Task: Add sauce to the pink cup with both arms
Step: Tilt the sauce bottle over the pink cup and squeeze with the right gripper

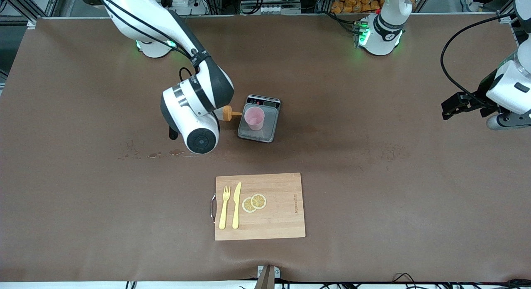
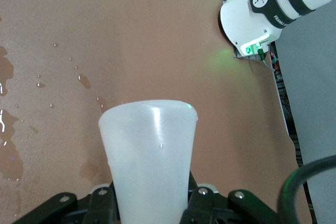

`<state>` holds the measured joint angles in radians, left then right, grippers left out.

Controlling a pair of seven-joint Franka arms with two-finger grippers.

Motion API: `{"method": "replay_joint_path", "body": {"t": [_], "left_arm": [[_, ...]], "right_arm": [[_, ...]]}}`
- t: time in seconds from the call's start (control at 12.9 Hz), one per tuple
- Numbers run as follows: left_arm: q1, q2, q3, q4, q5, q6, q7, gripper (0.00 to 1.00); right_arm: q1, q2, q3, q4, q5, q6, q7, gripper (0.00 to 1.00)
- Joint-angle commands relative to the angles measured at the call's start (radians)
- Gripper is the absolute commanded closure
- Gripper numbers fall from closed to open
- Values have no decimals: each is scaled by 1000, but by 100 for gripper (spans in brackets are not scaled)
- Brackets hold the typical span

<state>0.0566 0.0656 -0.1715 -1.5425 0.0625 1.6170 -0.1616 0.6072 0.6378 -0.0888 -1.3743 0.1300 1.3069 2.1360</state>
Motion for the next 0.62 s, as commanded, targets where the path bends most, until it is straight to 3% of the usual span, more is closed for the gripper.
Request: {"method": "replay_joint_path", "body": {"t": [0.0, 0.54], "left_arm": [[3, -24, 7, -10, -58, -6, 16, 0], [2, -30, 7, -7, -63, -45, 13, 0]], "right_arm": [[16, -4, -6, 0, -36, -38, 30, 71], [36, 8, -5, 0, -116, -77, 71, 71]]}}
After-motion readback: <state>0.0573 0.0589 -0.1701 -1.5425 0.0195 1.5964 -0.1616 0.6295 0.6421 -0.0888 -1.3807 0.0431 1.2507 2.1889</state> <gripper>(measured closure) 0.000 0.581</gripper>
